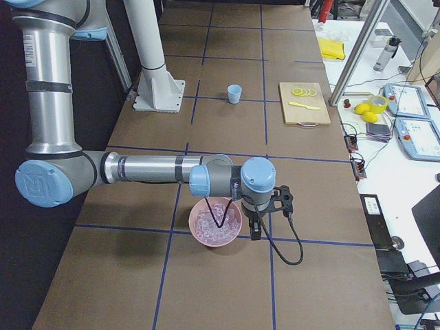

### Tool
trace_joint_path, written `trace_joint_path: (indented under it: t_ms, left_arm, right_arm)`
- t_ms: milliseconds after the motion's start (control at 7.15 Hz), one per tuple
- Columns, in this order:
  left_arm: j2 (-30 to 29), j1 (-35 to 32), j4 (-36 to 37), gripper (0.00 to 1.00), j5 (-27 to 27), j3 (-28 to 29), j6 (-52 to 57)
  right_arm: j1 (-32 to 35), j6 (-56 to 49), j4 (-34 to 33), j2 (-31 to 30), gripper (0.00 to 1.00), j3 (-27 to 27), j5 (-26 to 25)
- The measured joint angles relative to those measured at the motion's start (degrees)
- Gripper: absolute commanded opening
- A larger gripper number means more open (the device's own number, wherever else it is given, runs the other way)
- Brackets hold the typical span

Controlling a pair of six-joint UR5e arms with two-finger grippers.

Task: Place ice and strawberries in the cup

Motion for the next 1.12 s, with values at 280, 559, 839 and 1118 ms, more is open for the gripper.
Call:
trace_joint_path:
  t_ms: [280,559,839,1118]
  left_arm:
    - [0.05,0.65,0.08,1.00,1.57,0.08,0.16]
    - [0.22,0.73,0.10,1.00,1.13,0.04,0.39]
    - [0.79,0.70,0.06,1.00,-2.81,0.04,1.68]
    - [0.85,0.67,0.09,1.00,-4.81,0.13,3.19]
  right_arm:
    - [0.00,0.05,0.01,0.09,0.99,0.00,-0.01]
    - [0.00,0.06,-0.01,0.22,0.99,0.00,0.03]
    - [0.00,0.06,-0.01,0.31,0.99,0.00,0.06]
    - [0.00,0.06,0.01,0.47,0.99,0.00,0.06]
